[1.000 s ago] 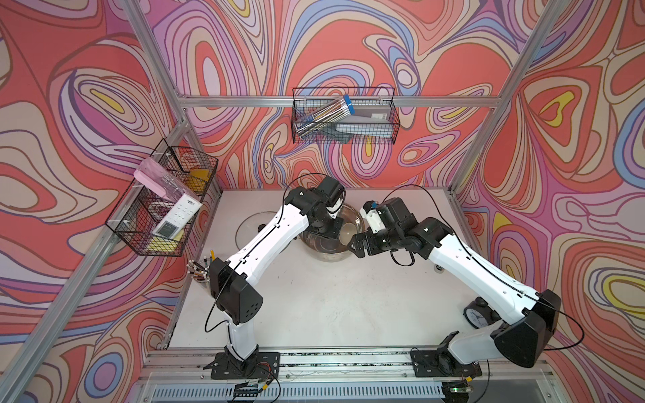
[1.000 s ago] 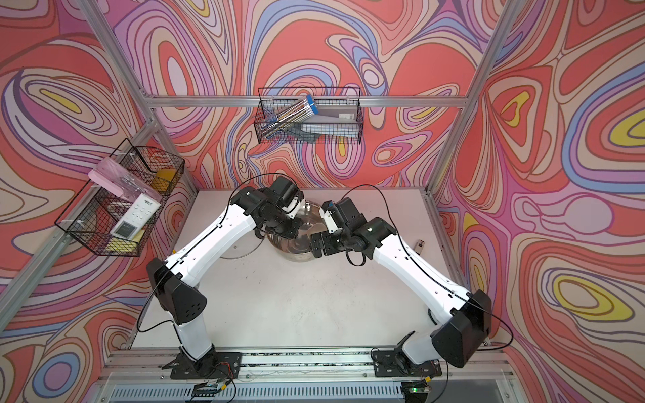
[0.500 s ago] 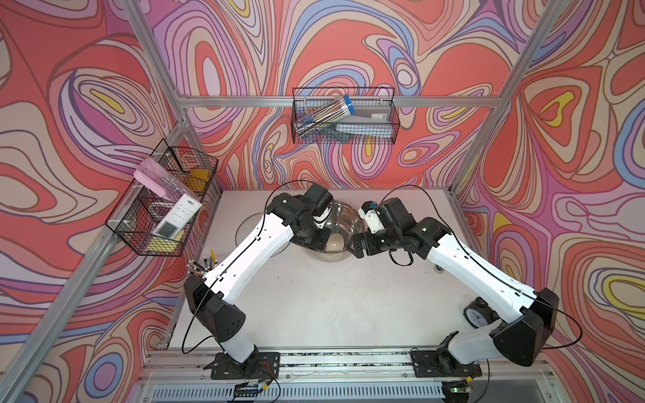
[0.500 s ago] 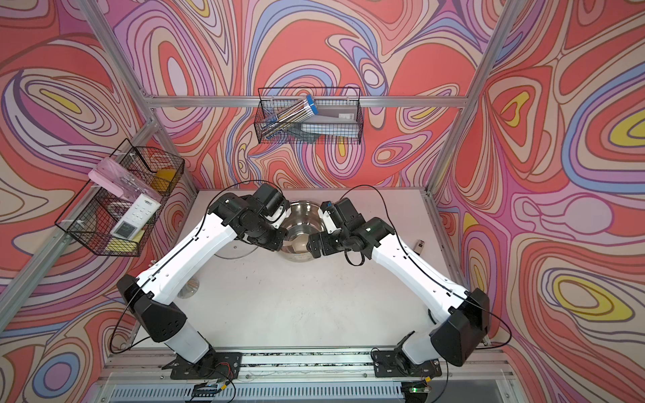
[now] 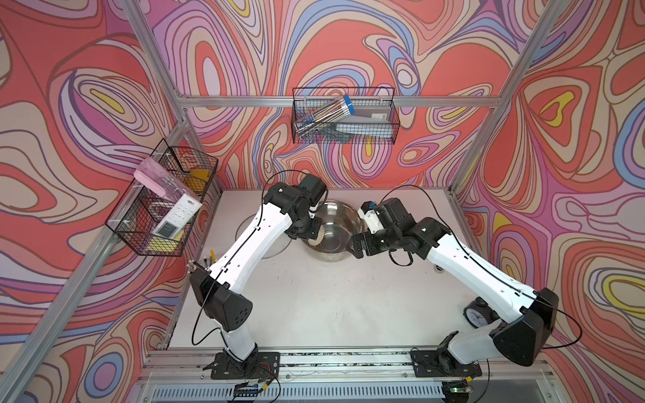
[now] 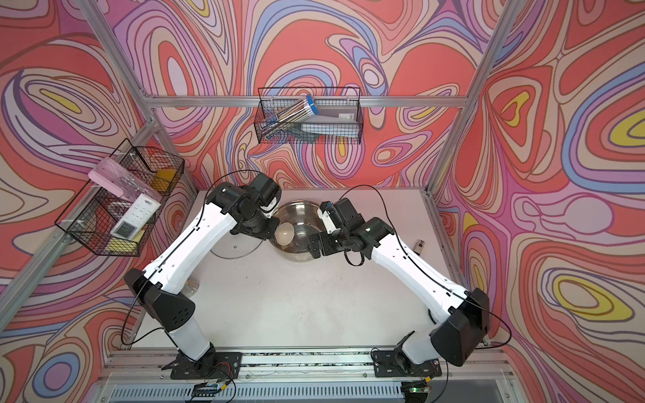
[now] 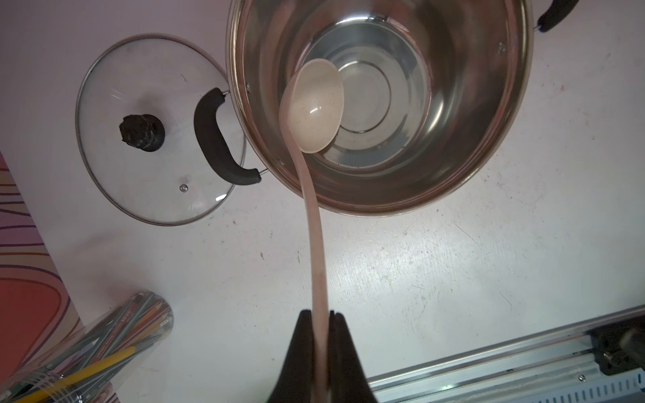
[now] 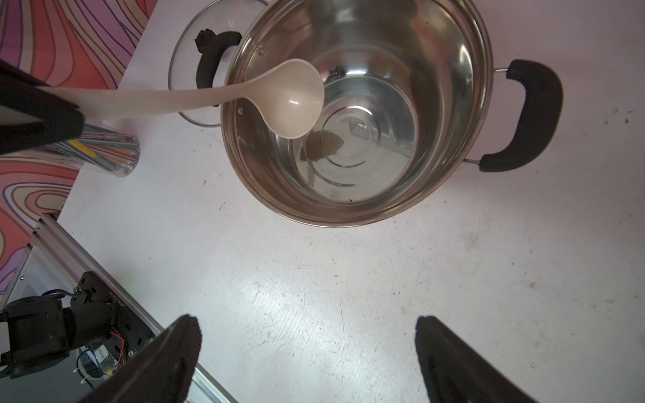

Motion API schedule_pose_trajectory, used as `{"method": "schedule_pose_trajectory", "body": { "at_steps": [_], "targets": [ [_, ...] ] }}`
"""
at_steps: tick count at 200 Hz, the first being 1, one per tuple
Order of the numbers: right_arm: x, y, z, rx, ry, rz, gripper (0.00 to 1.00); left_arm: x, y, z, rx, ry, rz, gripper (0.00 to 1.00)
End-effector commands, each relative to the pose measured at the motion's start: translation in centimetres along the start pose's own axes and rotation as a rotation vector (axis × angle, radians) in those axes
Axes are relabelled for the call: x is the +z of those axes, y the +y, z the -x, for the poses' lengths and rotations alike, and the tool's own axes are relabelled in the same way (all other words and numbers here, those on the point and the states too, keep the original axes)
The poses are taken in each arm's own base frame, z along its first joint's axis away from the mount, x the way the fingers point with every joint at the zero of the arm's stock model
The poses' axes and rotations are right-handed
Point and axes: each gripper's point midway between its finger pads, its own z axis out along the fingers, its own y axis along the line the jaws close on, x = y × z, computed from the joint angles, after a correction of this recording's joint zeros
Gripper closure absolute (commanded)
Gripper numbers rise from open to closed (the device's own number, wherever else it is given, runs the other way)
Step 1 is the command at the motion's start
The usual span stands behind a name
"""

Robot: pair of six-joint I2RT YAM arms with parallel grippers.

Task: Stir the soup with a spoon
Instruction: Stir the soup in the pan with a stick.

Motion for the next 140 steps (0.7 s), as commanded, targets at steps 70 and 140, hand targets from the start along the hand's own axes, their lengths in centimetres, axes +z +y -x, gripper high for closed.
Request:
{"method": "schedule_pose_trajectory", "body": {
  "at_steps": [70,140],
  "targets": [
    [-0.8,0.0,0.8,-0.021,-0.034,-0.025,0.02,2.1,-3.5,6.2,-0.059,-0.079,-0.135,1.00],
    [-1.0,-0.1,0.9,-0.024,-0.044,-0.028,0.02,1.0,-8.1,4.0,-0.051,-0.037,-0.340,1.00]
  ]
}}
